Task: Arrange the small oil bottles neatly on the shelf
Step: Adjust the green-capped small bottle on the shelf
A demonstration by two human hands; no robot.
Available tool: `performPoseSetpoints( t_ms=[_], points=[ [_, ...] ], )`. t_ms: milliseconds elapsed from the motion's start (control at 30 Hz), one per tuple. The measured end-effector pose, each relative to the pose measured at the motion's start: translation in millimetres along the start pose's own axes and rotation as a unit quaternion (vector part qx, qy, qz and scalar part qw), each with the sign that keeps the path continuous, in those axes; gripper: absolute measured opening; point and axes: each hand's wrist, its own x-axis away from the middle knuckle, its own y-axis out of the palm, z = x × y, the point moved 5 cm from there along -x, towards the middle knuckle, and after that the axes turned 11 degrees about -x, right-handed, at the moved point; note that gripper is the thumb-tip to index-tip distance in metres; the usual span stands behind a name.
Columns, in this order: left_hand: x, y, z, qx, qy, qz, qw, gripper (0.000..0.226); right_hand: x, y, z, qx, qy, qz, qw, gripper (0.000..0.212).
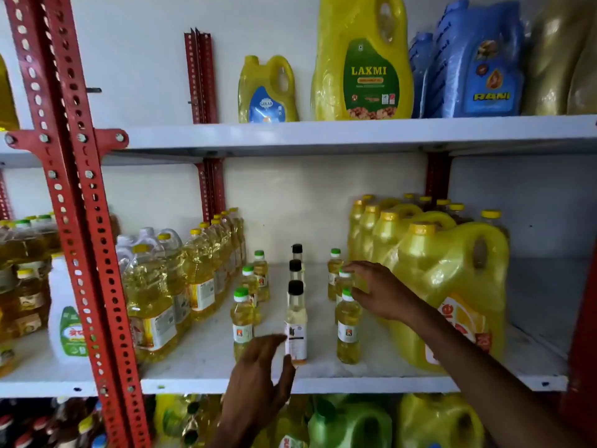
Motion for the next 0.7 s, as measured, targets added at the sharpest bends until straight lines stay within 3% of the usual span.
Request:
performPoseSetpoints(
  t_ms=[133,233,500,700],
  points=[
    [26.6,44.9,-14.3,-0.034,-0.030,-0.095,0.994,0.043,-1.8,11.1,9.3,-0.031,0.048,-0.094,0.994,0.042],
    [36.3,68.1,-26.7,-0.077,-0.037,-0.128,0.988,0.055,-2.2,17.4,13.3,-0.056,0.055,-0.115,0.990,0.042],
    [38.5,77.5,-31.3,-0.093,-0.019,-0.148,0.984,0.062,-3.2,10.8,12.7,-0.061,0.053,-0.068,0.994,0.030],
    [41.3,78.0,-29.5,-0.080,-0.016,-0.141,0.987,0.062,-2.0,13.0,11.8,-0.054,0.082,-0.031,0.995,0.040]
  ],
)
